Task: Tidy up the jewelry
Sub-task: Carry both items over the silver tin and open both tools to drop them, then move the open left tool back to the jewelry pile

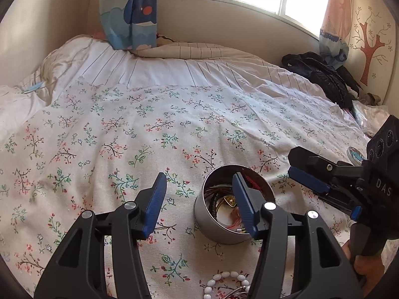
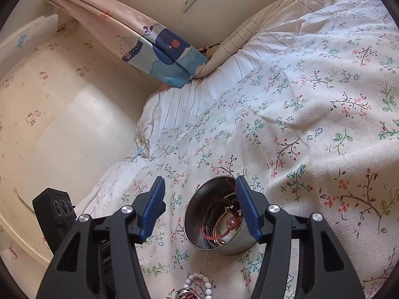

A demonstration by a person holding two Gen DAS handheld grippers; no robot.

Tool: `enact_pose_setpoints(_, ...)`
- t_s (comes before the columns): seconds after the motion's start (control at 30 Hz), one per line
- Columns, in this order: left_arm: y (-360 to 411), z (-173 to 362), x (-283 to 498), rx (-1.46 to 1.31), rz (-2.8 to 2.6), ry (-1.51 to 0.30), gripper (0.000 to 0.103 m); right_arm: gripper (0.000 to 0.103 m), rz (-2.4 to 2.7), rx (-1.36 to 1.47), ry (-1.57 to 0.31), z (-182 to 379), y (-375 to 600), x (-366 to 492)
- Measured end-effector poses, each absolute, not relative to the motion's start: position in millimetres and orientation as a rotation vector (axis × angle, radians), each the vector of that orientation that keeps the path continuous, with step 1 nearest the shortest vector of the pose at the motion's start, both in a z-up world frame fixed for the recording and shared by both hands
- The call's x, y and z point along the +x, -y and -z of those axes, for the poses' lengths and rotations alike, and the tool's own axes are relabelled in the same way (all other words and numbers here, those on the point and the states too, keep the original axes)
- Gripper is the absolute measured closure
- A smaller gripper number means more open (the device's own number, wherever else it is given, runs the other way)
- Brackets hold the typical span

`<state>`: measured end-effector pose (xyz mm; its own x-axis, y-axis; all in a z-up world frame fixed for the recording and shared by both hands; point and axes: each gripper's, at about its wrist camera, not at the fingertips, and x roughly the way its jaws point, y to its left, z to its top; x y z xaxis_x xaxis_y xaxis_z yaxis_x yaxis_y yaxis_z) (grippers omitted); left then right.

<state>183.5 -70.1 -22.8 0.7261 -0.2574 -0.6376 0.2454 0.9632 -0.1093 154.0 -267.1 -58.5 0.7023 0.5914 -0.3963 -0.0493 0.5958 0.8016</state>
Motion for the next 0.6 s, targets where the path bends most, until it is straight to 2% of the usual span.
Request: enact_pose_setpoints(0.6, 68.7, 24.6, 182.7, 0.002, 0.262, -0.715, 0.047, 0.037, -0.379, 0.865, -0.720, 62.3, 271.0, 153.1)
